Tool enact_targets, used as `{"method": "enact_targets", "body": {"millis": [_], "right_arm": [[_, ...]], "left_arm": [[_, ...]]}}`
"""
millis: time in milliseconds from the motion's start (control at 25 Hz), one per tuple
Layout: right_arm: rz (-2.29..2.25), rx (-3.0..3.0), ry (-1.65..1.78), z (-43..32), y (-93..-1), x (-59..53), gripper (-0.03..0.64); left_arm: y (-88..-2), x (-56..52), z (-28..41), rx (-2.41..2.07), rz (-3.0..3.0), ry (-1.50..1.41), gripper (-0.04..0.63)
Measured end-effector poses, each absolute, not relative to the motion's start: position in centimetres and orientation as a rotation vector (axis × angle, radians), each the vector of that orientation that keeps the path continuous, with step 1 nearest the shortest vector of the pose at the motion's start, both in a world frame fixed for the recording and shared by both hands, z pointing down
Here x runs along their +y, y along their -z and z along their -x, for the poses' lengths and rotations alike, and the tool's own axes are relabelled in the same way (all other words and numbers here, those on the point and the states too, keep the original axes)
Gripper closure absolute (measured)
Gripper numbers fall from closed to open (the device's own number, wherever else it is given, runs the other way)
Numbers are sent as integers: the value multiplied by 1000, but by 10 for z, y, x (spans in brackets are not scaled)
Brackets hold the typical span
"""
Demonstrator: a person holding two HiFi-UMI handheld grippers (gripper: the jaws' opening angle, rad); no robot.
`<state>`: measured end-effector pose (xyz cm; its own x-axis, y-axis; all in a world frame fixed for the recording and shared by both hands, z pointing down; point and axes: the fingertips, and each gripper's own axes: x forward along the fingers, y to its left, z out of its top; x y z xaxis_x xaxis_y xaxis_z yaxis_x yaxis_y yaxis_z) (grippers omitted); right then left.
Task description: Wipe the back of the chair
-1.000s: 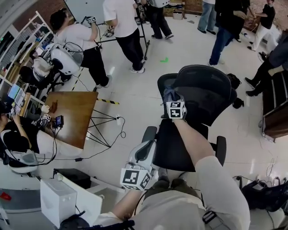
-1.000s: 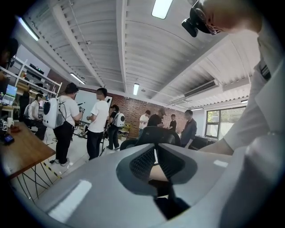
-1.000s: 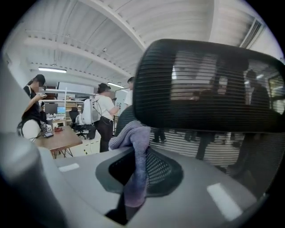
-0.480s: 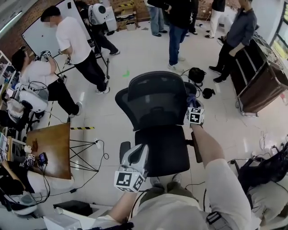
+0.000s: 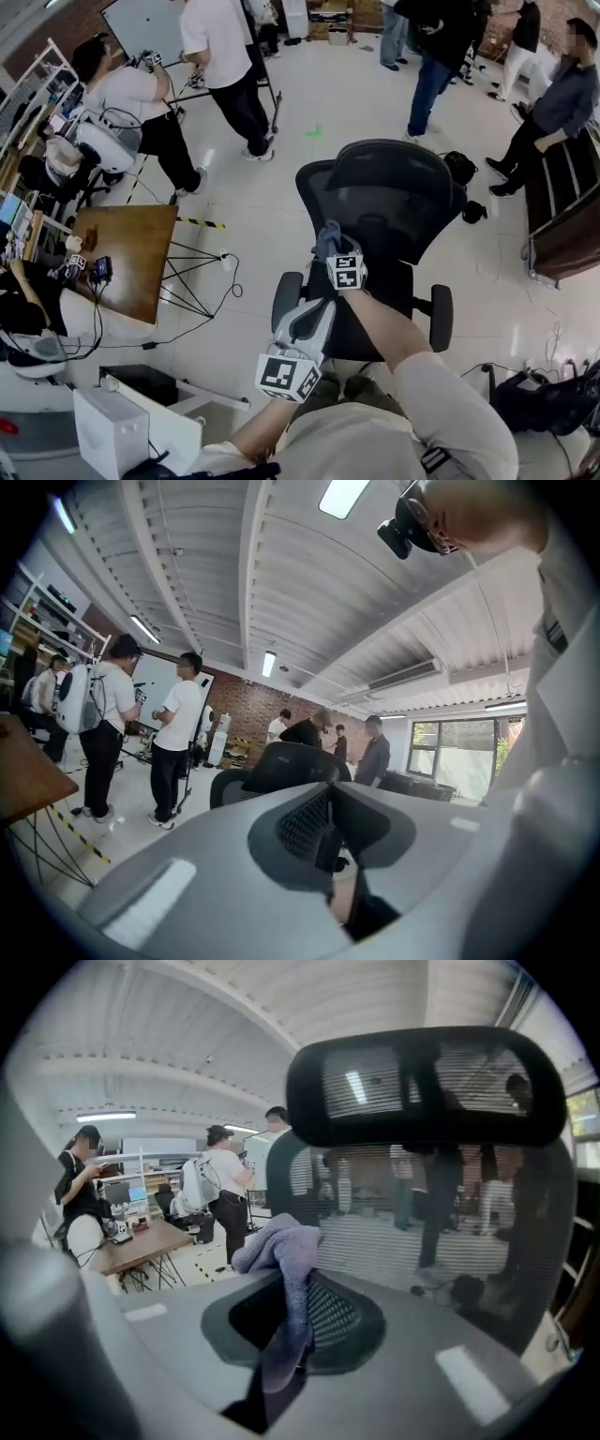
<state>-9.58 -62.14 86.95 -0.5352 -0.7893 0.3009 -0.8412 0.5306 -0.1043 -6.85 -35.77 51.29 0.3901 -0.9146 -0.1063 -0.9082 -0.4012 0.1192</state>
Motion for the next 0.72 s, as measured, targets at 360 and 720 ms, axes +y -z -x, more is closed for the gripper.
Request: {"method": "enact_targets", "body": {"millis": [360,720], "right_arm": [[-1422,-2497,-377,120,-865,-706,568],[-1856,-2057,-480,-127,-908,-693,568]], "left_arm": [[-530,-365,102,-1824,-2468,196,403],[-518,-401,109,-1620,-2572,274,403]]}}
